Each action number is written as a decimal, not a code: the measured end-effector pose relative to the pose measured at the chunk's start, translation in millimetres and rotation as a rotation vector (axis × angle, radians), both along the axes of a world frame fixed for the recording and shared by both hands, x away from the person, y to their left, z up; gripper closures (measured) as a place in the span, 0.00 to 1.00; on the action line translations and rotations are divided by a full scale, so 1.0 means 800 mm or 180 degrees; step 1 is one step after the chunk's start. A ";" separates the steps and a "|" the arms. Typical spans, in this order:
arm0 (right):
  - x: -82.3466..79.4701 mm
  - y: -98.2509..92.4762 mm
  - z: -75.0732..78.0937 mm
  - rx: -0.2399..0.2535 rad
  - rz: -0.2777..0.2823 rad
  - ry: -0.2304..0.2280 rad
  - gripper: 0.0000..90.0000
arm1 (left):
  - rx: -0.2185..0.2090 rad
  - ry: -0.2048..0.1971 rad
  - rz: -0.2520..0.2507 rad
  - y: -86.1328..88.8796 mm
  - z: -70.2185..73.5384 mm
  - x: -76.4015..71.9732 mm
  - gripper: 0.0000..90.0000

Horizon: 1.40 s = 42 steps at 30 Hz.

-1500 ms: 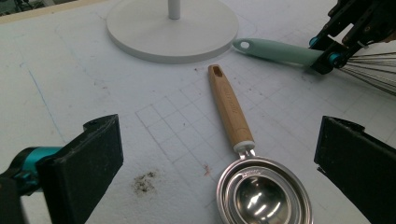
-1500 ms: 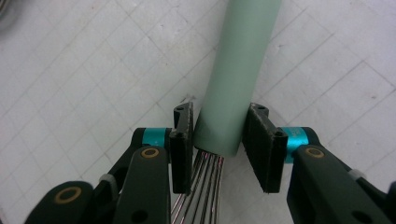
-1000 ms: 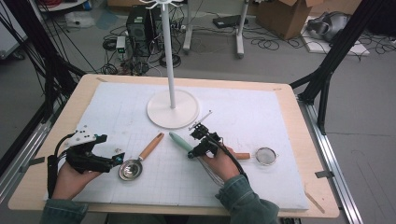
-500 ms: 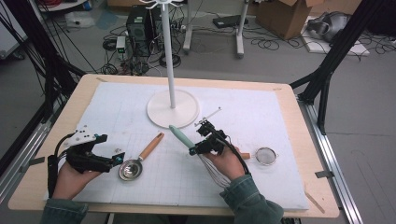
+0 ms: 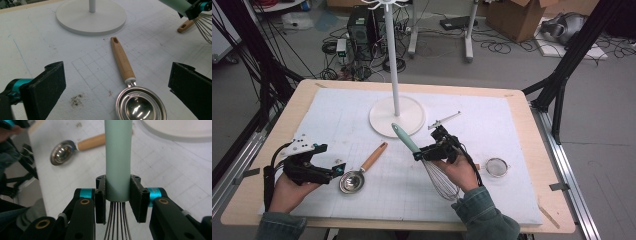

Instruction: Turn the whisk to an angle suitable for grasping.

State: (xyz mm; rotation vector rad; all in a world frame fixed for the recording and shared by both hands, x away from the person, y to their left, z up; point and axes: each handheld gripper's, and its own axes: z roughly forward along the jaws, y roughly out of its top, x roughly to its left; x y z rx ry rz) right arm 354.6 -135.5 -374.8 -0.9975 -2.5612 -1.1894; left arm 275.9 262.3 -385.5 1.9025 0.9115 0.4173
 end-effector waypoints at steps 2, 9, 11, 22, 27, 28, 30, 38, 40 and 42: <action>-0.001 -0.002 0.002 0.0068 0.0012 -0.0041 0.77 | -0.0007 0.0001 -0.0006 0.000 0.000 0.000 0.02; -0.004 -0.009 0.013 0.0345 0.0031 -0.0174 0.77 | -0.0015 -0.0001 -0.0007 -0.001 0.000 0.000 0.02; -0.004 -0.010 0.016 0.0406 0.0046 -0.0206 0.77 | -0.0020 -0.0003 -0.0006 0.000 0.000 0.000 0.02; -0.006 -0.005 0.031 0.0579 0.0125 -0.0380 0.77 | -0.0046 0.0004 -0.0024 -0.001 0.001 0.000 0.02; -0.008 -0.004 0.033 0.0554 0.0140 -0.0387 0.77 | -0.0045 0.0004 -0.0052 -0.002 0.002 0.000 0.02; -0.008 -0.004 0.033 0.0554 0.0143 -0.0384 0.77 | -0.0042 0.0006 -0.0054 -0.002 0.001 0.001 0.02; -0.007 -0.004 0.033 0.0564 0.0145 -0.0386 0.77 | -0.0046 0.0018 -0.0062 -0.003 0.001 0.001 0.02; -0.005 -0.001 0.032 0.0530 0.0173 -0.0391 0.77 | -0.0090 0.0036 -0.0100 -0.006 0.003 0.002 0.02; -0.004 0.000 0.034 0.0550 0.0183 -0.0411 0.77 | -0.0129 0.0031 -0.0128 -0.009 0.004 0.002 0.02; -0.003 0.001 0.036 0.0568 0.0178 -0.0454 0.77 | -0.0141 0.0044 -0.0162 -0.012 0.006 0.005 0.03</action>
